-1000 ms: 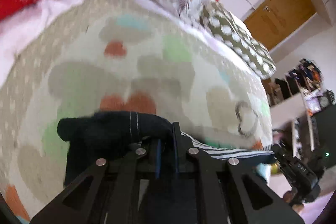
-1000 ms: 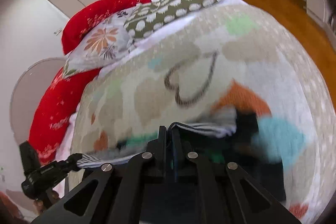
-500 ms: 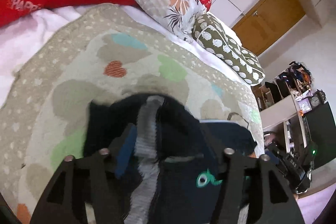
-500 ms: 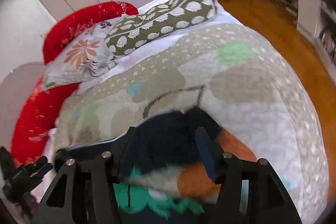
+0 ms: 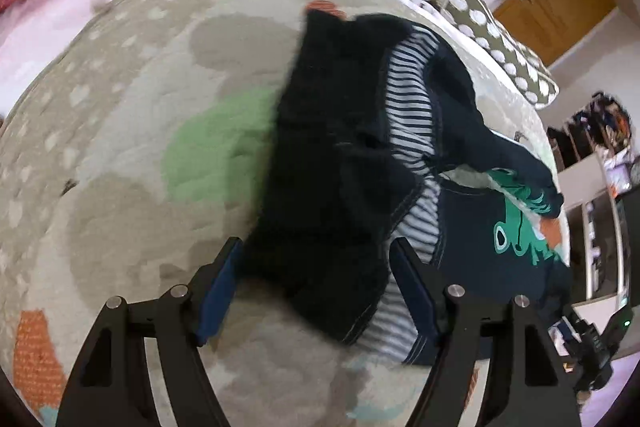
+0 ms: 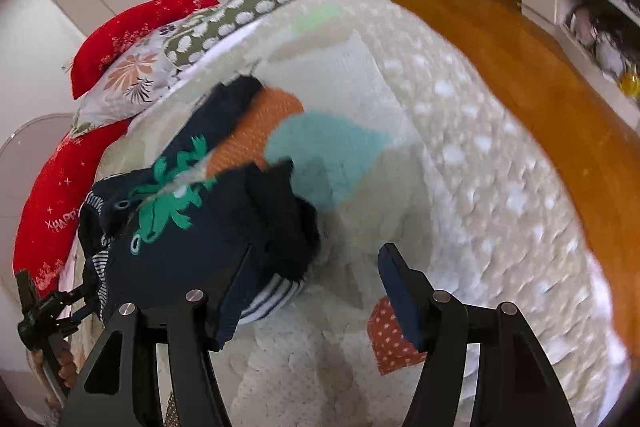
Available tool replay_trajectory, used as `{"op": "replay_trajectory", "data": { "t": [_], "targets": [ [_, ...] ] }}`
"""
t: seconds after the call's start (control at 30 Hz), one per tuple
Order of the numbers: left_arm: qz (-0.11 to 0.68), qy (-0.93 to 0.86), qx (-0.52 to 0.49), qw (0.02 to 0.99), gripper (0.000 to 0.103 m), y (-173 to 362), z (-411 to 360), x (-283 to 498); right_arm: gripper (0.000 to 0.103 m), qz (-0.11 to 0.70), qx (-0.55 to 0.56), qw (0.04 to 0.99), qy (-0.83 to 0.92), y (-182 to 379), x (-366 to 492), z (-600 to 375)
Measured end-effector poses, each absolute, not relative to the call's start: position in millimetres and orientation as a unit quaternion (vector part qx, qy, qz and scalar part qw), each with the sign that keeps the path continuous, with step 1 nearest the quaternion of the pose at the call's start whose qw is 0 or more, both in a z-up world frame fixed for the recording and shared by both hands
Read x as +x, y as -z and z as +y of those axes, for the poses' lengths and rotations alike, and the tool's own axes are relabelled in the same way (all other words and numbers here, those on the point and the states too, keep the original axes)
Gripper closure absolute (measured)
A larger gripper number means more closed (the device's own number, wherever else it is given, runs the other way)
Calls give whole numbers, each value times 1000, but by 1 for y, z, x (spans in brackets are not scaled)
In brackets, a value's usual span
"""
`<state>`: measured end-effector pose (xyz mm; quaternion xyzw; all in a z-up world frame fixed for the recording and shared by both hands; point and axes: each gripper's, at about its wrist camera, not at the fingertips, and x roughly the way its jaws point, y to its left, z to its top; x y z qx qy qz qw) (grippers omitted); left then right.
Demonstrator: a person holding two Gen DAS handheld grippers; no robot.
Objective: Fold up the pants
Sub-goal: 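Grasp the pants waistband with both grippers and lift to unfold them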
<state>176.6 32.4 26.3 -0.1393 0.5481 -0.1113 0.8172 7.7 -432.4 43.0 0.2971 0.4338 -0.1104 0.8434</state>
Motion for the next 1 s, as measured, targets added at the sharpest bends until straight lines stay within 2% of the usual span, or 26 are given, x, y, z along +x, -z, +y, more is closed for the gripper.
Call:
{"op": "replay_trajectory", "data": {
  "t": [0.07,0.1,0.13,0.17,0.2,0.23,0.27,0.3,0.33,0.63,0.9,1.0],
  "targets": [
    [549,108,-126,819,27,-26,18,179,35,425,298,847,111,-40,13,-430],
    [554,104,-112,818,33,-23,11,180,35,423,294,850,112,-40,18,-427],
    [561,93,-88,818,60,-22,2,181,35,422,287,852,115,-39,24,-423],
    [565,86,-63,818,71,-22,-7,182,35,423,280,854,118,-39,29,-419],
    [563,85,-55,820,74,-23,-11,181,37,424,270,856,122,-38,33,-414],
    [561,85,-58,821,77,-28,-11,179,47,427,258,857,125,-37,38,-411],
    [561,85,-59,821,78,-32,-9,177,80,435,246,857,123,-37,43,-407],
    [558,84,-60,824,78,-36,-7,174,87,443,244,855,114,-36,46,-406],
    [553,86,-59,827,78,-44,-3,169,89,444,250,853,110,-38,46,-406],
    [543,110,-83,828,78,-81,44,110,92,452,277,846,63,-55,6,-390],
    [546,106,-105,824,76,-70,89,61,92,466,303,831,14,-58,-53,-362],
    [569,95,-101,810,71,-44,97,56,90,474,286,833,16,-48,-66,-351]
  ]
}}
